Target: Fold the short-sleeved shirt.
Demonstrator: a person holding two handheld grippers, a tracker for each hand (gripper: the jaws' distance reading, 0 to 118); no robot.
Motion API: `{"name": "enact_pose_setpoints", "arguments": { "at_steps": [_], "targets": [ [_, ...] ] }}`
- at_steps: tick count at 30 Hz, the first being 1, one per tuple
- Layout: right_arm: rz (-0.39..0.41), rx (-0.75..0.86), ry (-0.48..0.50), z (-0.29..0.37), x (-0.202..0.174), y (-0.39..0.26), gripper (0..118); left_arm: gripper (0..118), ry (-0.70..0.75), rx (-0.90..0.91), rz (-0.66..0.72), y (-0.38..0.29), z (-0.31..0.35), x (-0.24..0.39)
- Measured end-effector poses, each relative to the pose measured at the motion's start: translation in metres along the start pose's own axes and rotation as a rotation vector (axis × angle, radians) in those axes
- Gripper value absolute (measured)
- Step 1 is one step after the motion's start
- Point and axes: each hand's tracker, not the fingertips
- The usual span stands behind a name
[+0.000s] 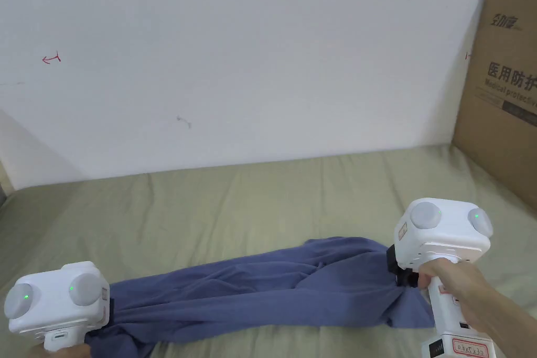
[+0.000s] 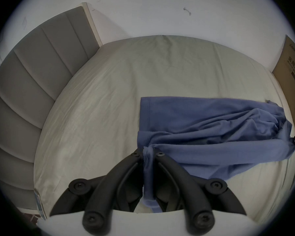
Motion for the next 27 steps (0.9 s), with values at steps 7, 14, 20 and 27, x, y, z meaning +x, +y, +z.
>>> {"name": "enact_pose_setpoints", "arguments": {
  "at_steps": [7, 14, 20, 27],
  "targets": [
    [0.025, 0.072, 0.098, 0.071, 0.015, -0.03, 5, 8, -0.038, 0.071, -0.043, -0.034, 0.066, -0.018],
    [0.073, 0.102, 0.148, 0.144, 0.044, -0.133, 5, 8, -0.076, 0.137, -0.088, -0.117, 0.145, -0.052],
    [0.055, 0.066, 0.185, 0.171, 0.081, -0.261, 5, 8, -0.09, 0.137, -0.122, -0.221, 0.197, -0.088],
    [-0.022, 0.03, 0.217, 0.198, 0.121, -0.407, 5, 8, -0.075, 0.113, -0.148, -0.346, 0.243, -0.118]
  ]
}}
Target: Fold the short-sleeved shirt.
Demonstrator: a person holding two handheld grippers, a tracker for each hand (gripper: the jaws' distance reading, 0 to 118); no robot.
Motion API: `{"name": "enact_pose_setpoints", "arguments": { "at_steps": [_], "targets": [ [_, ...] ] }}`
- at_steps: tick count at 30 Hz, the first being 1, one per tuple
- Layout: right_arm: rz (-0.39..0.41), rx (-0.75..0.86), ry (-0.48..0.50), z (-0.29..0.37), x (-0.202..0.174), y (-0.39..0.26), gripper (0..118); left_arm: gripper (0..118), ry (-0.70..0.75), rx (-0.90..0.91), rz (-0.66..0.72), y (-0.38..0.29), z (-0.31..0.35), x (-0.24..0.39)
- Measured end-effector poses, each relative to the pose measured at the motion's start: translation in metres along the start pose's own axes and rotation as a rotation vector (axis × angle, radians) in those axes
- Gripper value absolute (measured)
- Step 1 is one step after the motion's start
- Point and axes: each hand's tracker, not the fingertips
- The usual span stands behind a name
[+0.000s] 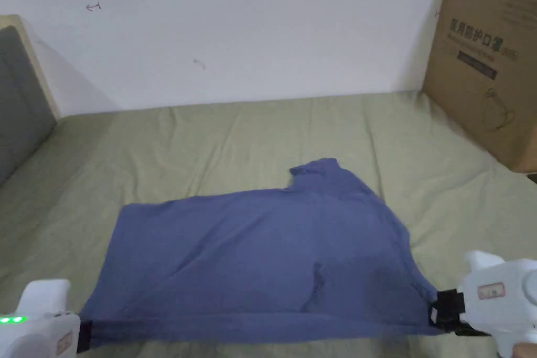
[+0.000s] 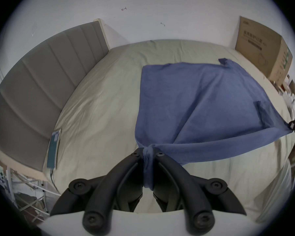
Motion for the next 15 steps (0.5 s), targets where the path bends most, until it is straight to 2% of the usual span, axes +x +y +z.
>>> {"name": "enact_pose_setpoints", "arguments": {
  "at_steps": [2, 6, 8, 9, 10, 11, 12, 13, 15],
  "targets": [
    [-0.038, -0.019, -0.008, 0.006, 0.006, -0.03, 5, 8, -0.002, -0.017, -0.02, -0.026, 0.005, -0.001],
    [-0.013, -0.03, -0.008, 0.008, 0.011, -0.067, 5, 10, -0.013, -0.031, -0.004, -0.061, 0.008, -0.005],
    [-0.008, 0.032, 0.024, 0.01, 0.012, -0.073, 5, 21, -0.014, -0.015, 0.024, -0.067, 0.011, -0.006],
    [-0.025, 0.061, 0.027, 0.011, 0.012, -0.071, 5, 34, -0.015, -0.013, 0.024, -0.068, 0.012, -0.007],
    [-0.043, 0.078, 0.022, 0.013, 0.011, -0.071, 11, 58, -0.007, -0.019, 0.025, -0.069, 0.013, -0.008],
    [-0.043, 0.087, 0.014, 0.015, 0.009, -0.07, 27, 78, -0.002, -0.025, 0.037, -0.067, 0.014, -0.008],
    [-0.045, 0.108, -0.01, 0.019, 0.007, -0.069, 53, 91, -0.005, -0.032, 0.058, -0.067, 0.017, -0.01],
    [-0.036, 0.116, -0.038, 0.021, 0.006, -0.066, 80, 97, -0.013, -0.03, 0.091, -0.067, 0.021, -0.012],
    [0.024, 0.141, -0.061, 0.034, -0.002, -0.067, 82, 97, -0.054, 0.018, 0.158, -0.068, 0.04, -0.011]
  ]
}}
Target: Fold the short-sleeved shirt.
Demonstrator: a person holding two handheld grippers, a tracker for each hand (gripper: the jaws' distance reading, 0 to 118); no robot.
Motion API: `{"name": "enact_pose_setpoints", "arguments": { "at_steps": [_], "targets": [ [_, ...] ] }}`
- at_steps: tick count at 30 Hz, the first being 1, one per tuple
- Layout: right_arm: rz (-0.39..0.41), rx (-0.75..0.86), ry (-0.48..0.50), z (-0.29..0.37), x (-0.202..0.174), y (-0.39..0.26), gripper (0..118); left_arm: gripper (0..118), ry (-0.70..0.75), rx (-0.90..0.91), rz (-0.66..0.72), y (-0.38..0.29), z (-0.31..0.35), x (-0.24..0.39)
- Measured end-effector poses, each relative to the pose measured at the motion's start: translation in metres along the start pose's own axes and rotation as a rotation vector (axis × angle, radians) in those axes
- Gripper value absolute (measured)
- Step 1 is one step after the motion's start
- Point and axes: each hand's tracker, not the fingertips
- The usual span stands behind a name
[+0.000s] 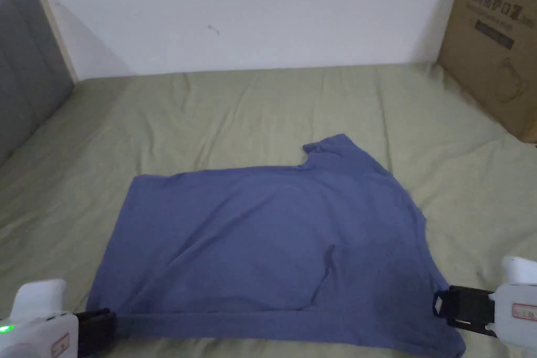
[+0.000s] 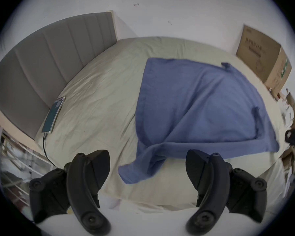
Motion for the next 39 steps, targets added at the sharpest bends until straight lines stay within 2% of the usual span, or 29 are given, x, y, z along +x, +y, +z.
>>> {"name": "enact_pose_setpoints", "arguments": {
  "at_steps": [2, 3, 5, 6, 8, 9, 13, 15, 17, 19, 20, 21, 23, 24, 25, 26, 27, 30, 33, 34, 35, 36, 37, 38, 39],
  "targets": [
    [0.075, 0.037, 0.016, 0.017, -0.009, 0.0, 80, 95, -0.04, 0.032, 0.056, -0.004, 0.015, -0.002],
    [0.094, 0.06, 0.028, 0.024, -0.013, -0.003, 71, 84, -0.047, 0.021, 0.078, -0.006, 0.018, -0.002],
    [0.098, 0.085, 0.064, 0.034, -0.019, -0.01, 8, 22, -0.04, 0.026, 0.09, -0.015, 0.025, -0.001],
    [0.085, 0.072, 0.076, 0.034, -0.02, -0.013, 2, 1, -0.035, 0.025, 0.087, -0.02, 0.024, 0.0],
    [0.063, 0.041, 0.123, 0.031, -0.022, -0.022, 2, 0, 0.02, -0.003, 0.073, -0.032, 0.023, 0.005],
    [0.074, 0.014, 0.152, 0.028, -0.022, -0.026, 2, 0, -0.002, -0.01, 0.083, -0.036, 0.022, 0.005],
    [0.097, -0.016, 0.107, 0.015, -0.026, -0.038, 2, 0, -0.015, -0.029, 0.099, -0.048, 0.022, 0.003],
    [0.063, -0.041, 0.112, 0.009, -0.021, -0.04, 2, 2, -0.014, -0.015, 0.095, -0.046, 0.022, 0.0],
    [0.035, -0.058, 0.122, 0.005, -0.017, -0.041, 2, 40, 0.001, -0.006, 0.078, -0.04, 0.019, -0.002],
    [0.04, -0.064, 0.107, 0.002, -0.016, -0.041, 2, 85, 0.008, -0.001, 0.057, -0.033, 0.014, -0.004],
    [0.047, -0.072, 0.096, 0.001, -0.015, -0.041, 2, 96, 0.022, 0.008, 0.053, -0.03, 0.007, -0.006],
    [0.049, -0.077, 0.091, 0.0, -0.014, -0.041, 2, 100, 0.027, 0.016, 0.051, -0.026, 0.001, -0.007],
    [0.042, -0.087, 0.091, -0.003, -0.012, -0.042, 2, 97, 0.036, 0.0, 0.064, -0.019, -0.013, -0.011],
    [0.035, -0.094, 0.093, -0.004, -0.011, -0.042, 2, 91, 0.015, -0.03, 0.089, -0.019, -0.023, -0.013],
    [0.028, -0.099, 0.093, -0.006, -0.01, -0.042, 2, 60, -0.012, -0.043, 0.116, -0.019, -0.03, -0.014],
    [0.022, -0.102, 0.091, -0.007, -0.008, -0.043, 2, 22, -0.047, -0.071, 0.128, -0.021, -0.039, -0.016],
    [0.013, -0.11, 0.089, -0.009, -0.007, -0.043, 2, 4, -0.037, -0.12, 0.121, -0.022, -0.049, -0.015],
    [0.007, -0.119, 0.093, -0.011, -0.007, -0.044, 2, 3, -0.028, -0.115, 0.057, -0.026, -0.052, -0.01],
    [0.018, -0.115, 0.097, -0.01, -0.008, -0.044, 2, 3, -0.039, -0.083, 0.09, -0.022, -0.039, -0.012],
    [0.025, -0.106, 0.104, -0.009, -0.007, -0.044, 4, 3, -0.042, -0.082, 0.114, -0.02, -0.036, -0.015],
    [0.037, -0.09, 0.1, -0.007, -0.009, -0.042, 15, 3, -0.042, -0.079, 0.12, -0.019, -0.032, -0.017],
    [0.064, -0.078, 0.089, -0.006, -0.011, -0.039, 40, 3, -0.044, -0.071, 0.119, -0.018, -0.028, -0.019],
    [0.115, -0.062, 0.059, -0.006, -0.014, -0.037, 83, 3, -0.046, -0.06, 0.113, -0.017, -0.024, -0.018],
    [0.161, -0.049, 0.026, -0.008, -0.018, -0.036, 97, 3, -0.044, -0.054, 0.102, -0.016, -0.021, -0.016],
    [0.196, -0.052, 0.005, -0.012, -0.02, -0.035, 97, 3, -0.039, -0.049, 0.088, -0.015, -0.019, -0.013]
  ]
}}
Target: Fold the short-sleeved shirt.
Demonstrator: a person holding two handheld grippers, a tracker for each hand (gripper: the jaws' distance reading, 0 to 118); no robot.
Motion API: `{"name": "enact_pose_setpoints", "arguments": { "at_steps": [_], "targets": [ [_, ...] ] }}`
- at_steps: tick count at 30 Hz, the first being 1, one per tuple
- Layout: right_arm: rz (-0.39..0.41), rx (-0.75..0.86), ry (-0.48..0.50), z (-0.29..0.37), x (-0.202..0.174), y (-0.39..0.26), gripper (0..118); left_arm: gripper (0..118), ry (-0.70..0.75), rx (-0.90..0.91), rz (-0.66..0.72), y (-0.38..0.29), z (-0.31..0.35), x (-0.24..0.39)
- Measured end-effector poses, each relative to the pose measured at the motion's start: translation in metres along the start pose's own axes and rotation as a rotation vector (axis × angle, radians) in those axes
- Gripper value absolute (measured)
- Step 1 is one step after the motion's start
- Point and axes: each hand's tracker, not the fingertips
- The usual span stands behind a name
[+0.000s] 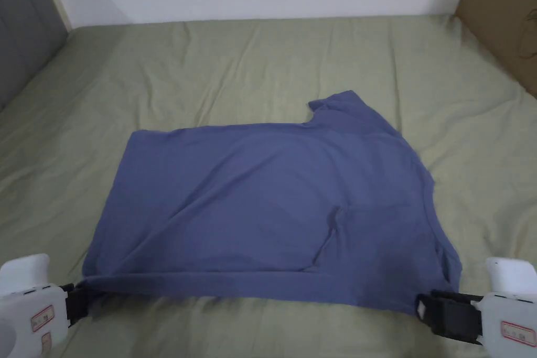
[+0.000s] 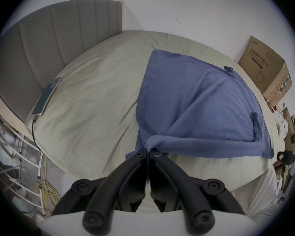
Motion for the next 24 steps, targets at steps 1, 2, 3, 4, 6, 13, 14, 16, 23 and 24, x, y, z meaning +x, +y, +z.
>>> {"name": "enact_pose_setpoints", "arguments": {
  "at_steps": [1, 2, 3, 4, 6, 13, 14, 16, 23, 24],
  "targets": [
    [0.035, -0.009, -0.005, -0.004, -0.001, 0.001, 96, 3, 0.006, 0.003, -0.027, 0.001, 0.001, 0.003],
    [0.032, -0.019, -0.001, -0.012, 0.0, 0.003, 96, 3, 0.02, 0.001, -0.052, 0.002, 0.0, 0.005],
    [0.023, -0.046, -0.006, -0.02, 0.001, 0.004, 95, 3, 0.031, -0.003, -0.067, 0.003, 0.0, 0.007],
    [0.004, -0.099, -0.021, -0.03, 0.003, 0.004, 94, 3, 0.034, -0.003, -0.07, 0.003, -0.001, 0.008],
    [0.003, -0.123, -0.021, -0.04, 0.006, -0.001, 53, 3, 0.031, -0.004, -0.067, 0.0, 0.003, 0.012],
    [-0.055, -0.104, -0.009, -0.03, 0.036, -0.002, 5, 3, 0.033, -0.021, -0.064, -0.008, 0.009, 0.008],
    [-0.066, -0.096, -0.005, -0.026, 0.037, -0.001, 5, 3, 0.032, -0.019, -0.062, -0.009, 0.01, 0.008],
    [-0.105, -0.09, 0.018, -0.014, 0.039, 0.003, 5, 3, 0.036, -0.023, -0.07, -0.009, 0.013, 0.011],
    [-0.166, -0.041, 0.058, -0.003, 0.037, 0.044, 5, 3, 0.056, -0.001, -0.129, 0.023, 0.012, 0.017],
    [-0.167, -0.035, 0.053, -0.007, 0.036, 0.055, 5, 3, 0.061, -0.002, -0.137, 0.033, 0.008, 0.019]
  ]
}}
